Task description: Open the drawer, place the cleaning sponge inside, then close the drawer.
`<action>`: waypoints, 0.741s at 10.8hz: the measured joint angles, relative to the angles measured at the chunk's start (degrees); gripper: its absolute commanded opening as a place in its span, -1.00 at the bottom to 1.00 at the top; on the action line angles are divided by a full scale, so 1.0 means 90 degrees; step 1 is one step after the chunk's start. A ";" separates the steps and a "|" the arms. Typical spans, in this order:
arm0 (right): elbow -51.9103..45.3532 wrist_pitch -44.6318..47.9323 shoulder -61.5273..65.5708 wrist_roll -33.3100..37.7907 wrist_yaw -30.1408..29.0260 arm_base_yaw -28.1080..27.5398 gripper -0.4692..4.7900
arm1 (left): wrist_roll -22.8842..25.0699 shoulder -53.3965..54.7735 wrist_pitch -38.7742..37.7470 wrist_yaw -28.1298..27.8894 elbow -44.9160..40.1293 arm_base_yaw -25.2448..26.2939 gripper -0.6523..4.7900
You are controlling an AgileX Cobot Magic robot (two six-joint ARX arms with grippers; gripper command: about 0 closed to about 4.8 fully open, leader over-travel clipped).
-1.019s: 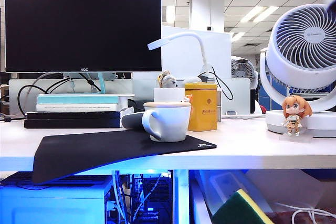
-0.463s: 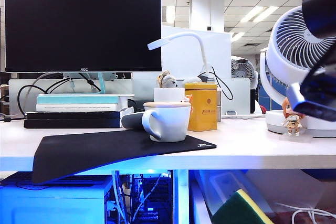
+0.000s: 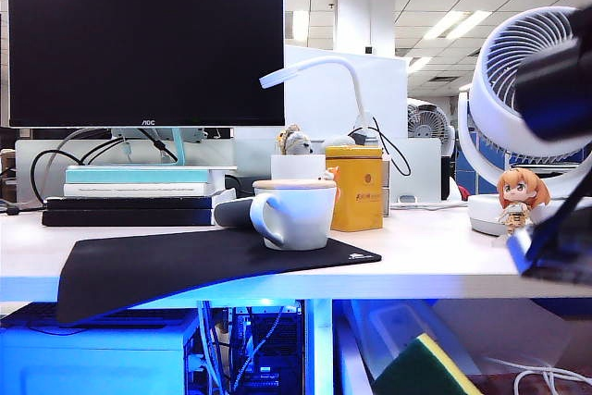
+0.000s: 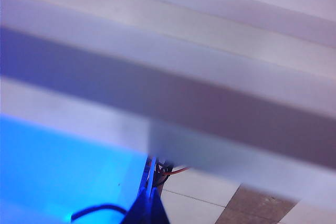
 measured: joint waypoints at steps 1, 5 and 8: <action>0.0000 0.0192 0.0226 0.0000 0.0007 0.0000 -0.84 | 0.0000 0.0000 0.0000 0.0002 0.0000 0.0000 -0.78; -0.0002 0.0743 0.0680 0.0000 0.0019 0.0002 -0.84 | 0.0000 0.0000 -0.0002 0.0000 0.0000 0.0000 -0.78; -0.0002 0.1078 0.0680 0.0002 0.0117 0.0002 -0.84 | 0.0000 0.0000 0.0000 0.0000 0.0000 0.0000 -0.78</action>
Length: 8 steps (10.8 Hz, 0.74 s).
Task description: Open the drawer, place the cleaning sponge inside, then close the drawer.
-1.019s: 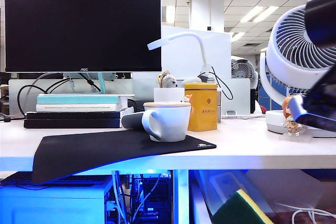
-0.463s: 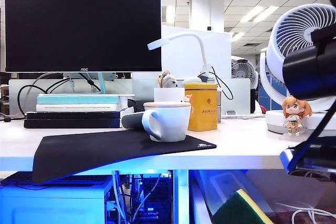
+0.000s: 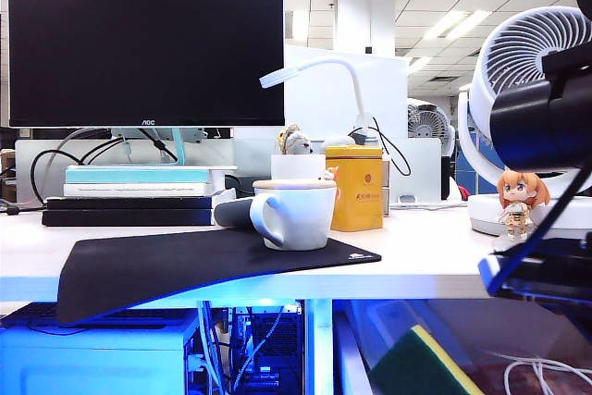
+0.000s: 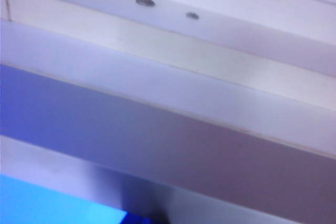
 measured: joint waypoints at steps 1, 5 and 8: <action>0.0002 0.0107 0.0000 0.0000 0.0010 -0.0002 -0.84 | 0.0000 0.0000 0.0000 -0.0002 0.0000 0.0000 -0.78; 0.0002 0.0440 0.0000 0.0000 0.0199 0.0000 -0.84 | 0.0000 0.0000 0.0000 -0.0002 0.0000 0.0000 -0.78; 0.0002 0.0984 0.0000 0.0000 0.0340 -0.0002 -0.84 | -0.0002 0.0000 0.0000 -0.0002 0.0000 0.0000 -0.78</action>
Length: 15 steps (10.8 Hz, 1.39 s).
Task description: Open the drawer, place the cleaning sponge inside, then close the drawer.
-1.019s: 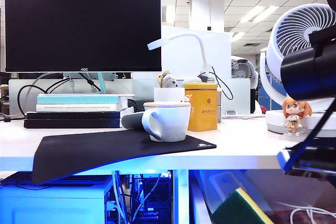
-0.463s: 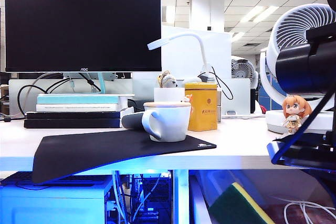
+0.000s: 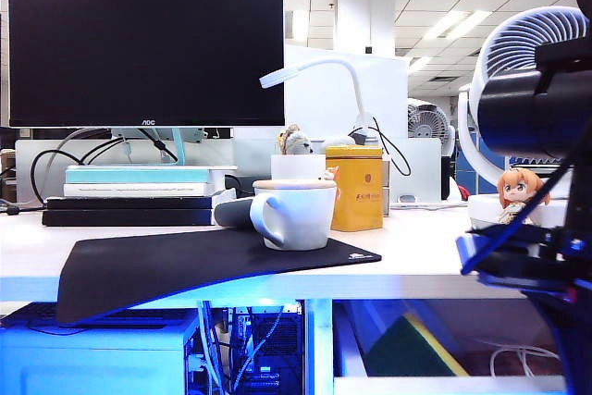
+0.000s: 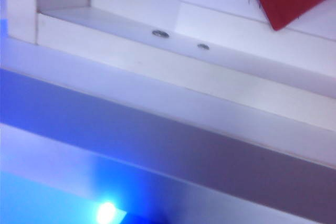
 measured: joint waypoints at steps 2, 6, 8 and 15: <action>0.0000 0.0192 0.0000 0.0000 0.0204 0.0000 -0.84 | -0.0005 0.0000 -0.0002 0.0000 0.0000 0.0000 -0.78; 0.0000 0.0695 0.0138 0.0002 0.0289 0.0000 -0.84 | -0.0012 0.0000 -0.0002 0.0000 0.0000 0.0000 -0.78; 0.0000 0.1073 0.0413 0.0002 0.0289 0.0000 -0.84 | -0.0015 0.0000 -0.0002 0.0000 0.0000 0.0000 -0.78; 0.0000 0.1921 0.0520 0.0005 0.0682 -0.0005 -0.84 | -0.0024 0.0000 -0.0002 0.0000 0.0000 0.0000 -0.78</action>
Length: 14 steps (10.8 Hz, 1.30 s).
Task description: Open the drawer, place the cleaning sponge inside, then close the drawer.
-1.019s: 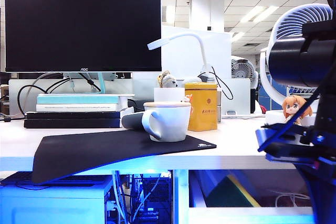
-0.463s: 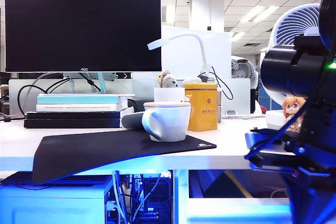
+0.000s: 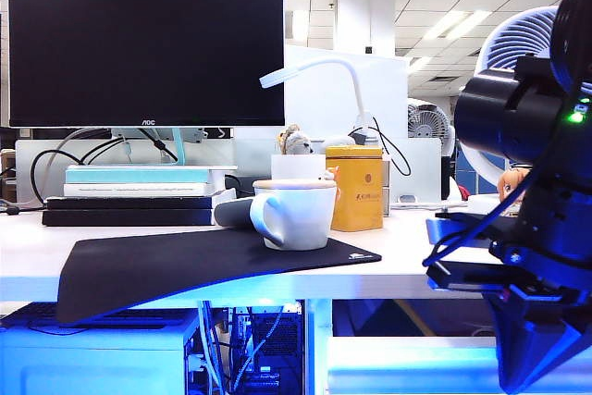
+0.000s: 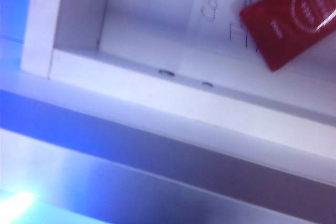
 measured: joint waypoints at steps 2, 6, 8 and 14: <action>0.0000 0.0240 0.0022 0.0000 0.0119 0.0000 -0.84 | 0.0000 0.0000 0.0000 0.0000 0.0000 0.0000 -0.78; 0.0010 0.1090 0.0226 -0.0002 0.0311 -0.0002 -0.84 | -0.0002 0.0000 -0.0070 -0.0005 0.0000 0.0000 -0.78; 0.0012 0.1338 0.0311 -0.0007 0.0457 -0.0010 -0.84 | -0.0097 0.0000 -0.0080 -0.0005 0.0000 0.0000 -0.78; 0.0078 0.1620 0.0474 -0.0007 0.0566 -0.0083 -0.84 | -0.0119 -0.0015 -0.0877 -0.0017 0.0000 0.0000 -0.78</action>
